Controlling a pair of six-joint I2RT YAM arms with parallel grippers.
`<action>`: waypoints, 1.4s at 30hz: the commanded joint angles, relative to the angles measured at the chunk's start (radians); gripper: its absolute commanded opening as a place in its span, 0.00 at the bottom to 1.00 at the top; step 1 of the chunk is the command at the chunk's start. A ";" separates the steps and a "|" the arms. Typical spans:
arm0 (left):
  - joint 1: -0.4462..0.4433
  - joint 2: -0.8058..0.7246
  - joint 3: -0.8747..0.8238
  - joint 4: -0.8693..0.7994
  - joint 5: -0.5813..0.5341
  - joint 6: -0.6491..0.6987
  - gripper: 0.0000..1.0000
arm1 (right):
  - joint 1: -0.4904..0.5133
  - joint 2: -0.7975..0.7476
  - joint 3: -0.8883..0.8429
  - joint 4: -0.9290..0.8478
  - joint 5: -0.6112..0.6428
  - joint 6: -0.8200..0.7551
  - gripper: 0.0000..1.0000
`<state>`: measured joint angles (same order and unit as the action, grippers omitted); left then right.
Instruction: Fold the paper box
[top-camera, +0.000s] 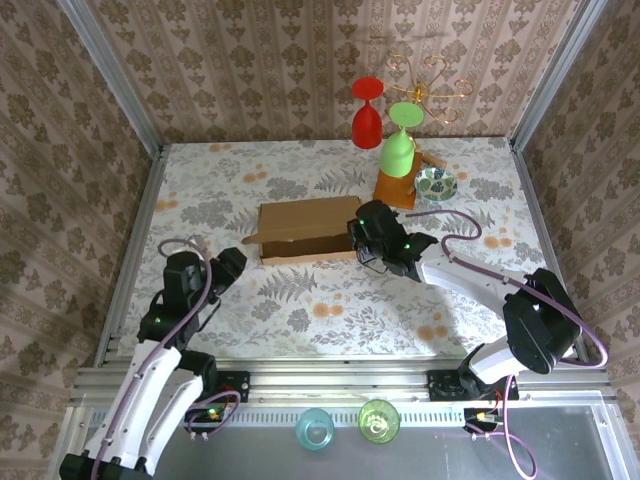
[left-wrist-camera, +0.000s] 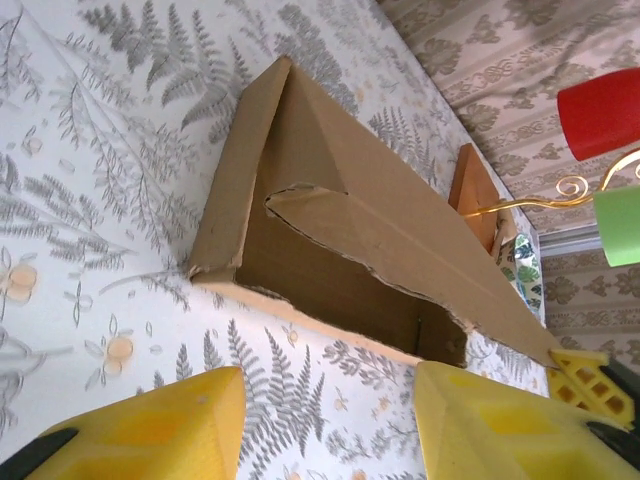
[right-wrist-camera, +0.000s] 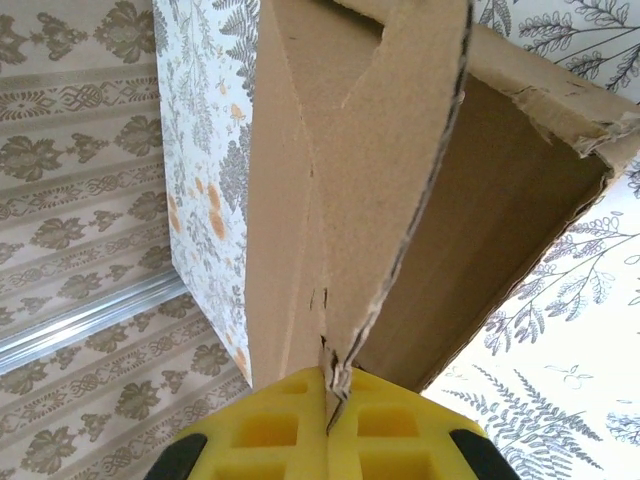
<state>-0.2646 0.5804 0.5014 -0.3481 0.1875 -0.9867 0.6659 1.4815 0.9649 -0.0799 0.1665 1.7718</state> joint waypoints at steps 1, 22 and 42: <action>0.038 0.079 0.118 -0.129 0.075 -0.068 0.49 | -0.010 0.010 -0.027 -0.037 -0.019 -0.058 0.00; 0.177 0.845 0.420 0.049 0.371 0.267 0.52 | -0.054 0.054 -0.104 0.001 -0.110 -0.173 0.00; 0.091 1.066 0.414 0.123 0.321 0.352 0.39 | -0.075 0.096 -0.143 0.027 -0.141 -0.213 0.00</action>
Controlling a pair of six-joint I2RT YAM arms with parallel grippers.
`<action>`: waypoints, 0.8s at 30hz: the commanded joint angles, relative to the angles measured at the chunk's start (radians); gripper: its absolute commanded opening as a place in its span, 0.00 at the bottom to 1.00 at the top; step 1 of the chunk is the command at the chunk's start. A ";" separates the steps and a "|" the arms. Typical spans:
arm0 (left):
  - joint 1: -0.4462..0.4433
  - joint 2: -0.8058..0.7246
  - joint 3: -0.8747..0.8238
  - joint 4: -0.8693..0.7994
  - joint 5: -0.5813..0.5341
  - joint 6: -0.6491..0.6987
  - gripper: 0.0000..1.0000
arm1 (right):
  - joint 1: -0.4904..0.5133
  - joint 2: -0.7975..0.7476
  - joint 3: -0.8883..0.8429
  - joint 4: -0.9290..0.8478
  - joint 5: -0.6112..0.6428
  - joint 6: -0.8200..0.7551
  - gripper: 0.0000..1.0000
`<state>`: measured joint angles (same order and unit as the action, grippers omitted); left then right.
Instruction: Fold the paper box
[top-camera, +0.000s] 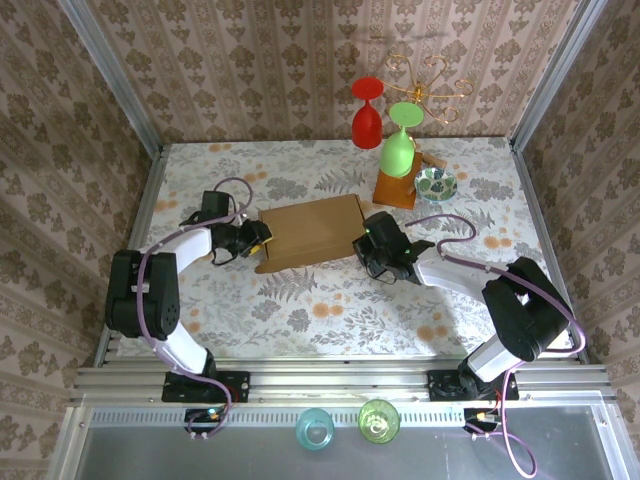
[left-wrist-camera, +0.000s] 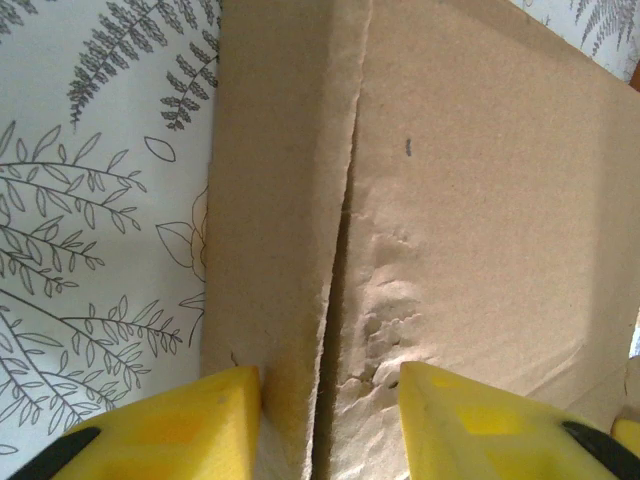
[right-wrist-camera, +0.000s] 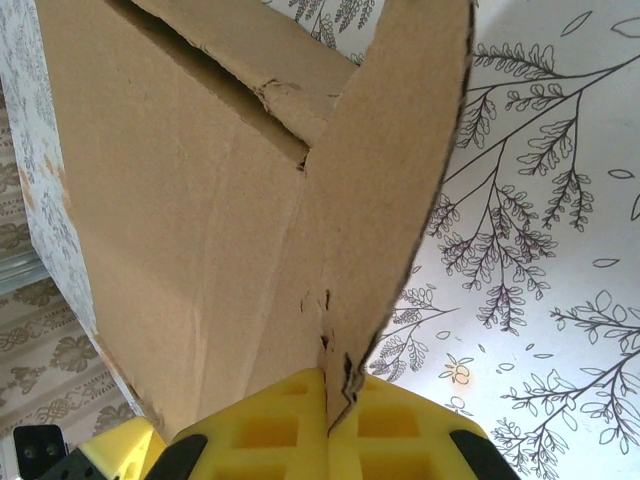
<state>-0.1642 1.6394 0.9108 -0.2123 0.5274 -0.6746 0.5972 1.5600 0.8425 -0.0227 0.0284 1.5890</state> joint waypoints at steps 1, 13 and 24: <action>-0.011 0.006 0.002 -0.021 -0.029 0.046 0.38 | -0.008 0.017 -0.020 -0.031 -0.004 -0.033 0.00; -0.047 0.040 -0.044 0.006 -0.050 0.055 0.21 | -0.014 0.025 -0.022 -0.049 -0.034 -0.056 0.01; -0.053 0.039 -0.023 -0.079 -0.026 0.120 0.00 | -0.079 -0.037 0.060 -0.221 -0.087 -0.321 0.44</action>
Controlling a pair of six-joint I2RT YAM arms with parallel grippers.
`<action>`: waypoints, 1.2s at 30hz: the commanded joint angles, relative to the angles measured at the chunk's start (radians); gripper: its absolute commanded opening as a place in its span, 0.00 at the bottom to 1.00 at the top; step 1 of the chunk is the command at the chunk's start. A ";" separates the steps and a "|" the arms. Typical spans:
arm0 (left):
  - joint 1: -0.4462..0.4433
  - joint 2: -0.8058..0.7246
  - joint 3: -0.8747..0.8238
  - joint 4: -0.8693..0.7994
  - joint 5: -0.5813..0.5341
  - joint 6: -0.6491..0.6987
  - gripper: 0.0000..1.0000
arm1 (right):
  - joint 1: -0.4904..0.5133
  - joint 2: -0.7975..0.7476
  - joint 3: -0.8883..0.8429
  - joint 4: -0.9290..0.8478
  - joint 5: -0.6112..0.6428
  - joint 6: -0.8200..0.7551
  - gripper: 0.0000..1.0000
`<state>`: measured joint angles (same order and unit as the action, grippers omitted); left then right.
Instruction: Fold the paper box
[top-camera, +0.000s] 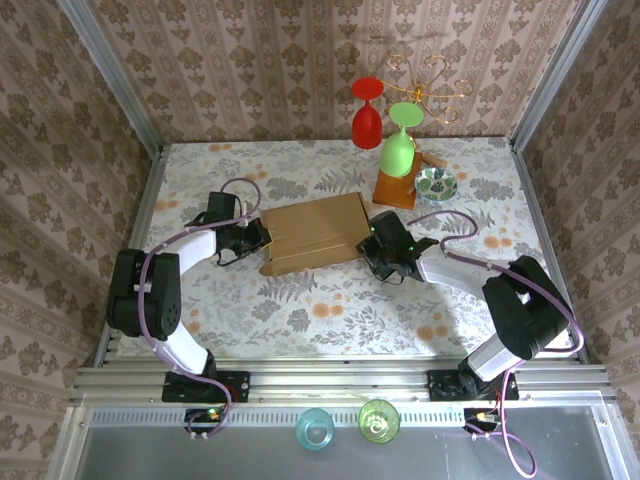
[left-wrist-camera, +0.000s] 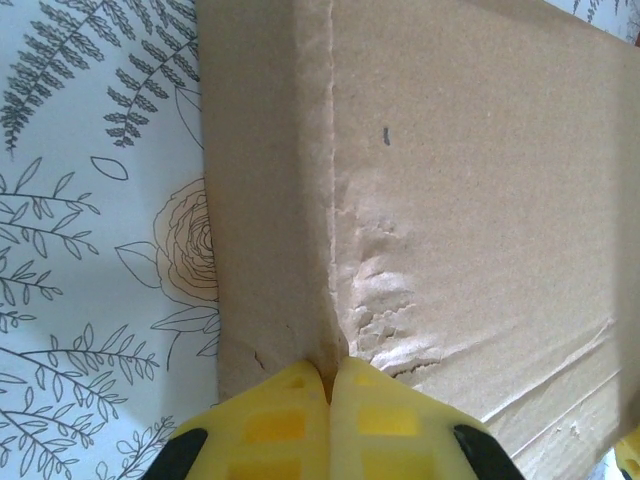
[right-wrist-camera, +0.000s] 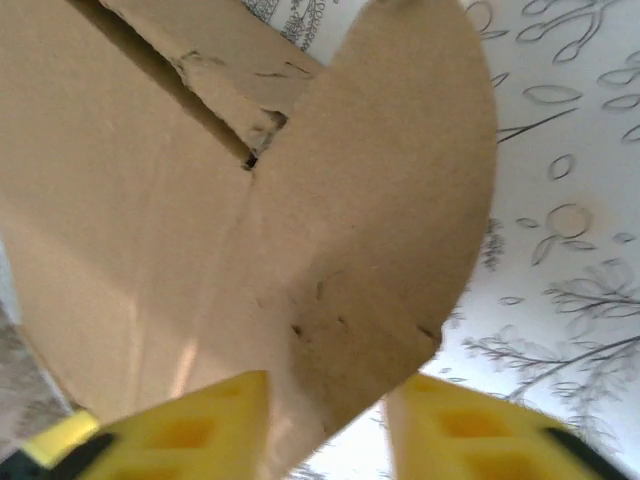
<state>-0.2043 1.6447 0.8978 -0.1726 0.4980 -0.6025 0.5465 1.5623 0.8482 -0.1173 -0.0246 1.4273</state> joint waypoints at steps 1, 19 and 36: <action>-0.013 0.029 -0.003 -0.138 0.006 0.066 0.00 | -0.043 -0.048 0.084 -0.179 -0.043 -0.228 0.49; 0.002 -0.034 -0.013 -0.251 0.139 0.213 0.00 | -0.383 -0.040 0.017 -0.088 -0.564 -0.852 0.80; 0.105 0.025 -0.039 -0.245 0.190 0.237 0.00 | -0.377 0.266 0.014 0.332 -0.923 -0.636 0.84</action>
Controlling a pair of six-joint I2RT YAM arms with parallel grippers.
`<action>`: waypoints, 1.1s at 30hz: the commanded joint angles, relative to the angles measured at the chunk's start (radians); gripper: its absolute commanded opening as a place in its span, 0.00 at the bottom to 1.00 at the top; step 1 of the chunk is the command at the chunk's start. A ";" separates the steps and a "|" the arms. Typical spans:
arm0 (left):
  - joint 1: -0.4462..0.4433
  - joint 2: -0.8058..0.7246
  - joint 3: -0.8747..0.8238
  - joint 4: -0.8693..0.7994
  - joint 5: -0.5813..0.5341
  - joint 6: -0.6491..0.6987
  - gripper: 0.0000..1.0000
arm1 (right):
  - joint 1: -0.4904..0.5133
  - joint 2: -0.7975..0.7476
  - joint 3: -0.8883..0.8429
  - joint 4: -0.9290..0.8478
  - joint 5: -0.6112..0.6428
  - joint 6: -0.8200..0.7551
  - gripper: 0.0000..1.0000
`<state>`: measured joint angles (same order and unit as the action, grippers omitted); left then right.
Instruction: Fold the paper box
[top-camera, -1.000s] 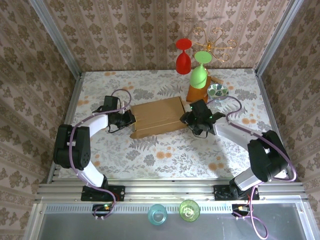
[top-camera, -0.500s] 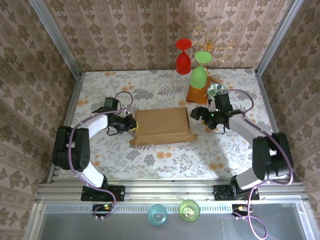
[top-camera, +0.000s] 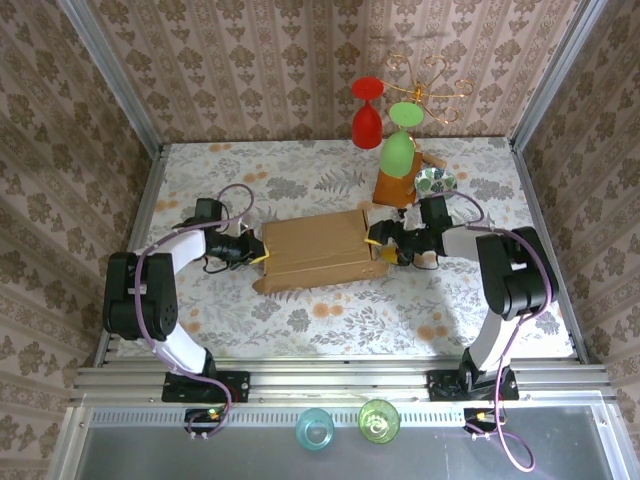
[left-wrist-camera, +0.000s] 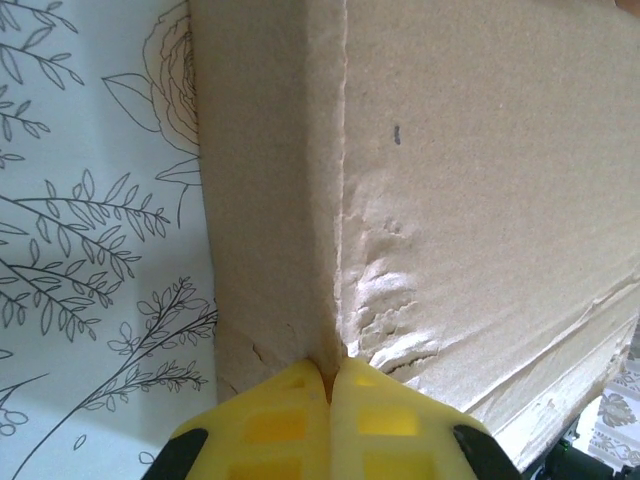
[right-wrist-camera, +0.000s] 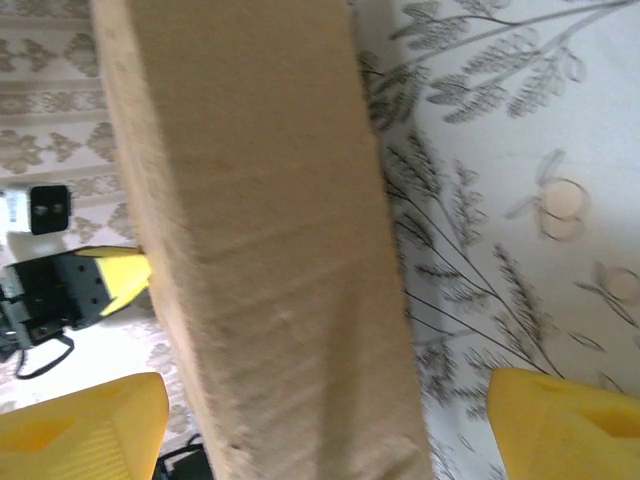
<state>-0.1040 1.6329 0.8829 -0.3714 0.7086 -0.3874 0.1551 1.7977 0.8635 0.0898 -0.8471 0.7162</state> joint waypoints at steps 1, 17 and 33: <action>0.005 0.039 -0.027 -0.043 -0.018 0.020 0.00 | 0.023 0.043 0.001 0.145 -0.105 0.092 0.84; 0.030 0.052 -0.031 0.011 0.007 -0.006 0.00 | 0.116 0.130 -0.050 0.556 -0.119 0.448 0.76; 0.114 0.029 -0.079 -0.034 -0.008 0.020 0.00 | 0.097 0.056 0.013 0.238 -0.120 0.238 0.78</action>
<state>-0.0017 1.6405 0.8547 -0.3107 0.7540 -0.3874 0.2344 1.8706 0.8314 0.4335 -0.8871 1.0458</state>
